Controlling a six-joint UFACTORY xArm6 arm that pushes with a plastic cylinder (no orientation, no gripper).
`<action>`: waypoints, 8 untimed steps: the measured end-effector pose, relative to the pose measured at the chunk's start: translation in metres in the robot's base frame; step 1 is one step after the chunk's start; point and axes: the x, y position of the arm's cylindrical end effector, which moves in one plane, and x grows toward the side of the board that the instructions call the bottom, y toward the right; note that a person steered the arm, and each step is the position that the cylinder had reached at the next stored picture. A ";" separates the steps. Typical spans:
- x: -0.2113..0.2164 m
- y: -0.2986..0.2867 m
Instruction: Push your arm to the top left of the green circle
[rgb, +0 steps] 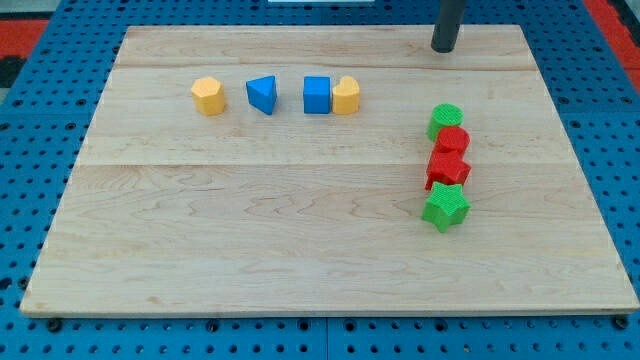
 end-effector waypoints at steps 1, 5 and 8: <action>0.000 0.000; 0.013 -0.005; 0.104 -0.072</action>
